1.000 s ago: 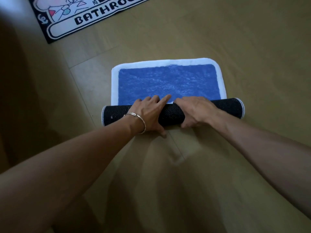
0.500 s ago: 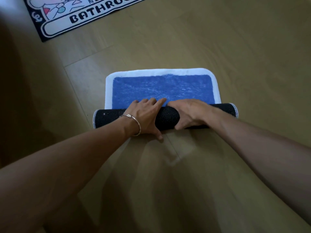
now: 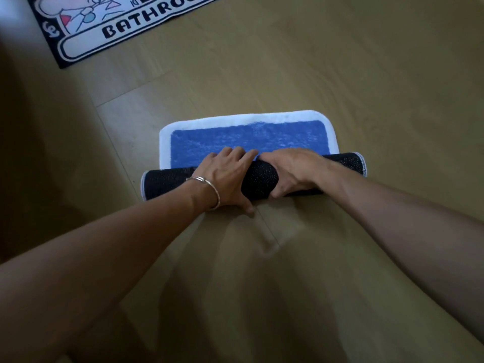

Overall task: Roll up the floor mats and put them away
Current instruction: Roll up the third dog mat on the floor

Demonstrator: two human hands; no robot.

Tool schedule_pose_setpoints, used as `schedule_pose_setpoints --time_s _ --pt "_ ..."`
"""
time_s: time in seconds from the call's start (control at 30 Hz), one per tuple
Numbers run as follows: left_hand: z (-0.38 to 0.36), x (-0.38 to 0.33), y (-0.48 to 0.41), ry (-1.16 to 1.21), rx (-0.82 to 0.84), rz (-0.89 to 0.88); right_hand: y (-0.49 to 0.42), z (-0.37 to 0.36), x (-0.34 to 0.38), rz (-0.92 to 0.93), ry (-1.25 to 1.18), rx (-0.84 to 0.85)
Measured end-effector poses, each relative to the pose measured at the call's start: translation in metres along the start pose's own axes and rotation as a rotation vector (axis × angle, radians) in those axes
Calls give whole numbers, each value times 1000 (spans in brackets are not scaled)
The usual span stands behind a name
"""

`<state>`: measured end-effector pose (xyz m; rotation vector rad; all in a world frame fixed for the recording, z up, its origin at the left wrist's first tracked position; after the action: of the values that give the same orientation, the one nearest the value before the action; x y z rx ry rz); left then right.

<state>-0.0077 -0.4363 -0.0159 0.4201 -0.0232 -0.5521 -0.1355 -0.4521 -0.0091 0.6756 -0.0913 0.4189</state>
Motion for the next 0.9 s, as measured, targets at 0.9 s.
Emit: schedule_pose_setpoints --time_s 0.9 --pt "-1 8 -1 265 114 29 -1 2 4 -38 75 5"
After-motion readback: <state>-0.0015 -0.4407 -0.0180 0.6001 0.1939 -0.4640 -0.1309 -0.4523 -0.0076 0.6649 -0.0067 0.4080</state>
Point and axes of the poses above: each hand's wrist, its own y-axis away from the middle knuckle, its own z-axis out of the back of the hand, x = y × z, the point moved 5 cm from there along -y, towards the middle knuckle, and after that the axes turned 2 degrees about -z, right-handed, at the moved point
